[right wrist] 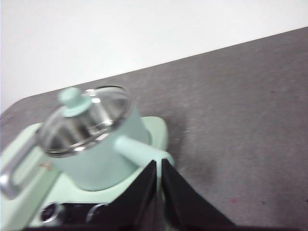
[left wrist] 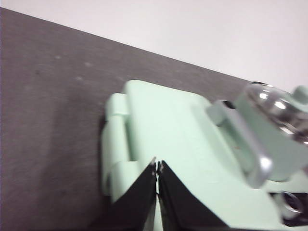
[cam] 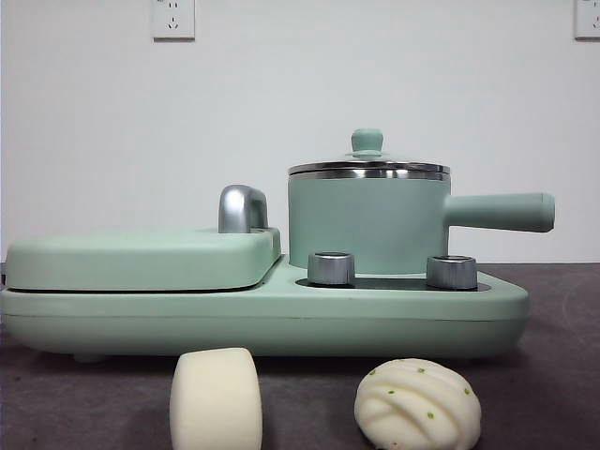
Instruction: Put the buns in a small steamer
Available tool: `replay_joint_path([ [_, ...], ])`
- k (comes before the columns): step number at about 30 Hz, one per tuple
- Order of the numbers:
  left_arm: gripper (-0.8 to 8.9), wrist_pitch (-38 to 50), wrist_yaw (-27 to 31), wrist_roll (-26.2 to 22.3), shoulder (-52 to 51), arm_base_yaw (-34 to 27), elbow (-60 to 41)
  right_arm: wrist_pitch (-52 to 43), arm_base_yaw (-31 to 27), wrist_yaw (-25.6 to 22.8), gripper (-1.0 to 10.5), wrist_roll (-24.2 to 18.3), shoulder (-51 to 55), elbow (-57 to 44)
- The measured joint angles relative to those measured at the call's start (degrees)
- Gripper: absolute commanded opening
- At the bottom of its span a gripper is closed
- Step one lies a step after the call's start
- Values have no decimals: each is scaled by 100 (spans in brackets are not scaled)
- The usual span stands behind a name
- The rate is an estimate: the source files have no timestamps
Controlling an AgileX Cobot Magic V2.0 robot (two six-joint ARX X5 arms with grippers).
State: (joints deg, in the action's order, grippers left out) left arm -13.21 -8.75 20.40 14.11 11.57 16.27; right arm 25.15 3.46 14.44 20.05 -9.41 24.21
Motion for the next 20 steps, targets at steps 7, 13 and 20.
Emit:
replay_joint_path([
  [7,8,-374,-404,-186,1121,258,1259,752,2,960,14,-55,-595,1095],
  [13,7,-1047,-1401,-505,2168,433,2435,1255,2,1790,14,-452,-1106,1899],
  [20,7,-1797,-2026,-1010,2763,619,3300,1519,2,2695,14,-870,-1397,2243],
])
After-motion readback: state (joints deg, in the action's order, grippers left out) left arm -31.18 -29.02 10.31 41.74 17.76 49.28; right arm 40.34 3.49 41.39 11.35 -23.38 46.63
